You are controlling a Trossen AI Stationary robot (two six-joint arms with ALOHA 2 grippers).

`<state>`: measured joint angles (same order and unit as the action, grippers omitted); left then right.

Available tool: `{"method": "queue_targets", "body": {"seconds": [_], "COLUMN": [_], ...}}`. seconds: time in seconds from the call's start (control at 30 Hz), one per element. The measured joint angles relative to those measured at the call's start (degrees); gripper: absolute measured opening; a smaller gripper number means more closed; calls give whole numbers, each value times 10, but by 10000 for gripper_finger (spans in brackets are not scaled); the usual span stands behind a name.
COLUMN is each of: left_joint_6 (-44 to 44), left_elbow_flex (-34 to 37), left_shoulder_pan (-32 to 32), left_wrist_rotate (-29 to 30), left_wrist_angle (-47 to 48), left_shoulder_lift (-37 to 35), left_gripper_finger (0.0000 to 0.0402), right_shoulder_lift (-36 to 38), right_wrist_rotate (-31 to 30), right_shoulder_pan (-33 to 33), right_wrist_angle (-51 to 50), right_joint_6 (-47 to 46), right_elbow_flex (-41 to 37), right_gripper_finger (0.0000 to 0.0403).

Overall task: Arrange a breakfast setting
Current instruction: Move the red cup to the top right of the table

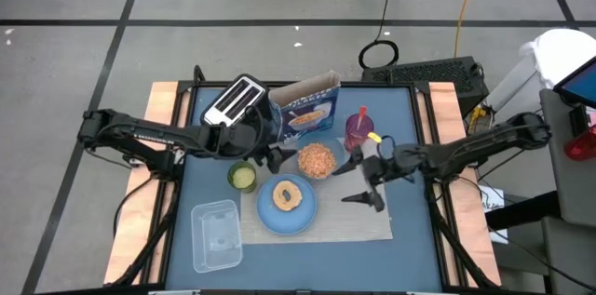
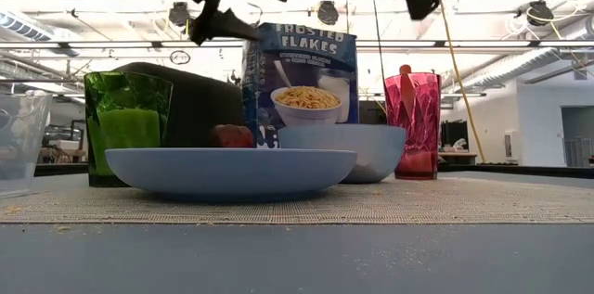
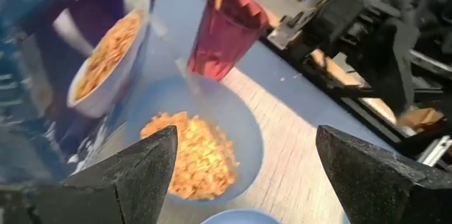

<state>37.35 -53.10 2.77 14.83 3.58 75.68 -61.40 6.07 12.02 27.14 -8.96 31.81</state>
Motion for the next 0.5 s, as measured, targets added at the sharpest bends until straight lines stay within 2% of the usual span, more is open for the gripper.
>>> {"method": "queue_targets", "body": {"seconds": [0.13, 0.5], "left_joint_6": [-2, -1], "left_elbow_flex": [0, 0], "left_shoulder_pan": [8, 11], "left_wrist_rotate": [0, 0], "left_wrist_angle": [-8, -7], "left_shoulder_lift": [0, 0], "left_gripper_finger": [342, 342], "right_shoulder_lift": [71, 245], "right_wrist_rotate": [-8, -134], "right_shoulder_pan": [-13, -32], "right_wrist_angle": [-61, -220], "right_joint_6": [8, 30], "right_elbow_flex": [0, 0], "right_gripper_finger": [352, 352]}}
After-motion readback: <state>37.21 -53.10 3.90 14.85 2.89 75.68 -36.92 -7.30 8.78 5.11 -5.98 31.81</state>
